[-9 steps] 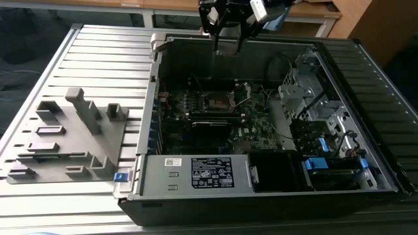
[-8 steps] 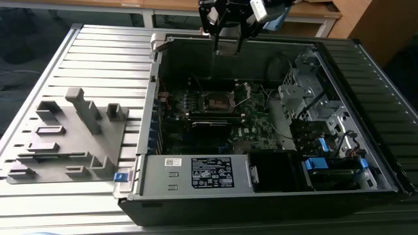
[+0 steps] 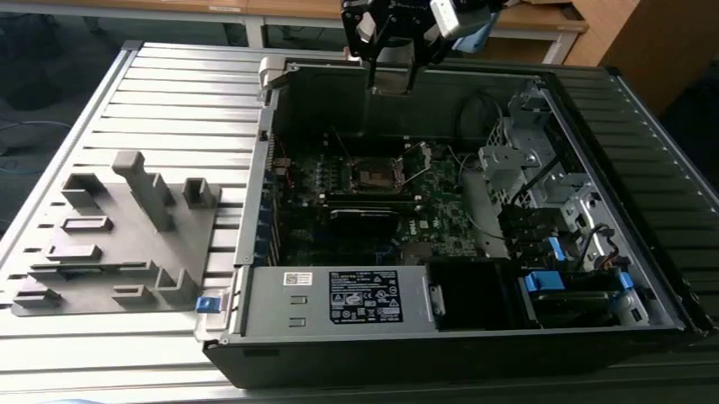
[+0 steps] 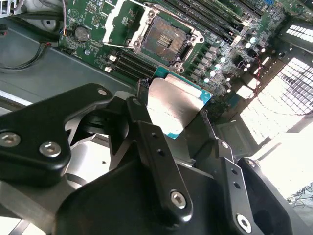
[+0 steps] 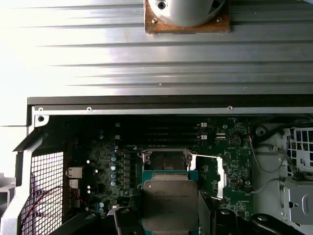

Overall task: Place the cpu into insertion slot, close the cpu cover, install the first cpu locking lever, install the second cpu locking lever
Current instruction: 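Place the cpu into insertion slot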

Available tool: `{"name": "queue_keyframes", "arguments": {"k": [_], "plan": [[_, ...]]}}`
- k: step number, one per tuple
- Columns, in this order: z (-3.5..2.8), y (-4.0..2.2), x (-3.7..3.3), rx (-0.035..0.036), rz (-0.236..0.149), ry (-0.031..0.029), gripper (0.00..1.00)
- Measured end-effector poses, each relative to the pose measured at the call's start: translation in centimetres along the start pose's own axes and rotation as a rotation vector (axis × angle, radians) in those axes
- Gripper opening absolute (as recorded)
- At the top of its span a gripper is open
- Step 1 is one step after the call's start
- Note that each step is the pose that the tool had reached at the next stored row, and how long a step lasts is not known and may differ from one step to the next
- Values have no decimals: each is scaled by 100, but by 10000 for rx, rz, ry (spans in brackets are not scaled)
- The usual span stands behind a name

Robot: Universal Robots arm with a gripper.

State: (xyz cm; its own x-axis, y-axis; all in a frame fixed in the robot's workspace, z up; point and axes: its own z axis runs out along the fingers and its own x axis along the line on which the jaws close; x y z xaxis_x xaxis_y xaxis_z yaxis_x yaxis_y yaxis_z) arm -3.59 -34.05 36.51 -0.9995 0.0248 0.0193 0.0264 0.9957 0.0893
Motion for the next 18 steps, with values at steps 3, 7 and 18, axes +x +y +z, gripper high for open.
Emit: {"name": "queue_keyframes", "arguments": {"k": [3,7,18], "plan": [[7,0,0,0,0,0,54],[46,-4,0,0,-1,-14,54],[198,-18,10,-7,-48,-221,54]]}}
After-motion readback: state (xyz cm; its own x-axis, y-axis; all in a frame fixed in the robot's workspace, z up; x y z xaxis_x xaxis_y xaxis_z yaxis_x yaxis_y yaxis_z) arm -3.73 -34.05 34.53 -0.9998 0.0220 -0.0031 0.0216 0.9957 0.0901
